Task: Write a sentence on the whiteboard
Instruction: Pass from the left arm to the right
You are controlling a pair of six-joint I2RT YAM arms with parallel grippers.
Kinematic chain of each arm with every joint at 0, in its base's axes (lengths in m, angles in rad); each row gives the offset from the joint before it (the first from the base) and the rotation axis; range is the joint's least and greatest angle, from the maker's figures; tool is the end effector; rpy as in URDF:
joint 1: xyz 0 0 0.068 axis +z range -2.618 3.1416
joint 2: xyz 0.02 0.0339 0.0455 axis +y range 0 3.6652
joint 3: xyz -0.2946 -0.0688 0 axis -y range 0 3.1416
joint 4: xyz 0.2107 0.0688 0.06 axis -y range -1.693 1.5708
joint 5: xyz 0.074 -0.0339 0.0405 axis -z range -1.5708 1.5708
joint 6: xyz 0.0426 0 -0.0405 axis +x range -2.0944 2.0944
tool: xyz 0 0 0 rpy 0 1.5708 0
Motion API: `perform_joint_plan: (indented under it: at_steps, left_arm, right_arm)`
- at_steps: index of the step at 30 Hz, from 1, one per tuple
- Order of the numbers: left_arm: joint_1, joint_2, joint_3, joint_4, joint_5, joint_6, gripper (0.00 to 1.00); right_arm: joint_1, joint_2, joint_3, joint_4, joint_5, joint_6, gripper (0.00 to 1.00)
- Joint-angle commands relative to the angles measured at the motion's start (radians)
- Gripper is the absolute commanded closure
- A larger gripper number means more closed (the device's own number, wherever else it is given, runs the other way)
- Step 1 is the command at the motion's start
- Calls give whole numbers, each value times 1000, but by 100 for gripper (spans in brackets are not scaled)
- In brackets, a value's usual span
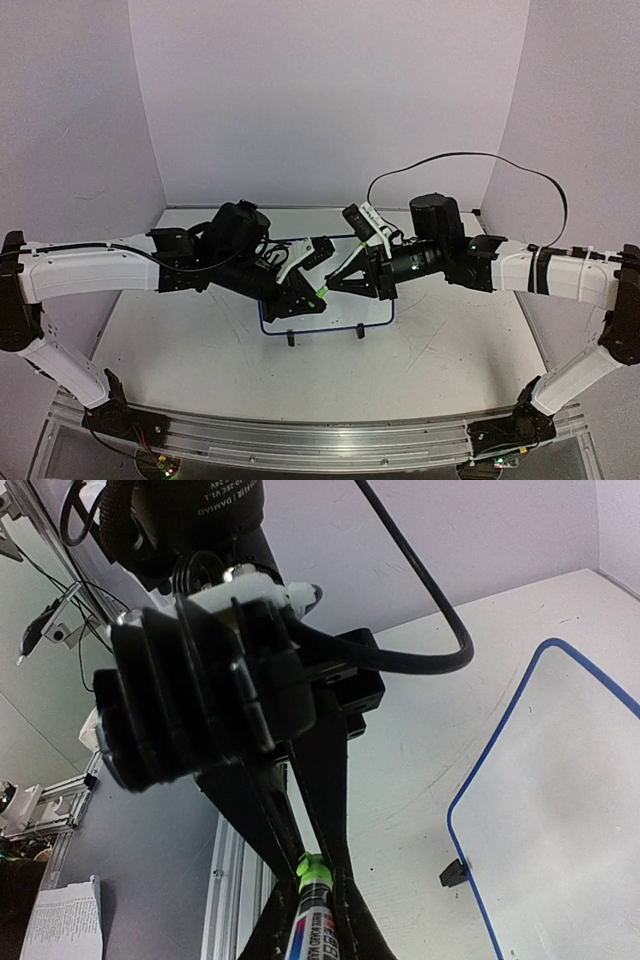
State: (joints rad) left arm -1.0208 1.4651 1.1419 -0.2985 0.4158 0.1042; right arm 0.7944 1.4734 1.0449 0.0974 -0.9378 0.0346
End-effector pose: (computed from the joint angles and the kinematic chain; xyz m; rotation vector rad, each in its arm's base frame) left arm 0.1419 -0.2644 0.3306 1.4299 1.8031 -0.9528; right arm 0.1869 0.2393 0.3415 -1.3444 1.5119 1.4291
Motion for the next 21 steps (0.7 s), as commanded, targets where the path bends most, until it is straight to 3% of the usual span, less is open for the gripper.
perform_joint_plan:
  at_steps: [1, 3, 5, 7, 9, 13, 17, 19, 21]
  left_arm:
    - [1, -6, 44, 27, 0, 14, 100]
    - [0, -6, 43, 27, -2, 16, 100]
    - [1, -8, 39, 27, -4, 18, 100]
    - [1, -8, 38, 26, -6, 19, 100]
    - [1, -8, 37, 24, -8, 18, 100]
    - [1, -8, 37, 22, -9, 18, 100]
    - [1, -3, 44, 22, -1, 20, 100]
    - [0, 1, 45, 22, -1, 20, 100]
    - [1, 3, 45, 20, -1, 22, 100]
  right_arm:
    - [5, -15, 1, 56, -26, 32, 93]
    - [5, -12, 4, 56, -35, 39, 98]
    - [5, -13, 9, 56, -44, 48, 96]
    - [4, -16, 12, 56, -52, 56, 78]
    - [5, -22, 12, 56, -53, 58, 71]
    - [5, -29, 11, 56, -52, 58, 73]
    - [5, -16, 13, 56, -50, 61, 87]
    - [4, -16, 16, 56, -43, 66, 85]
    - [4, -21, 19, 57, -36, 66, 77]
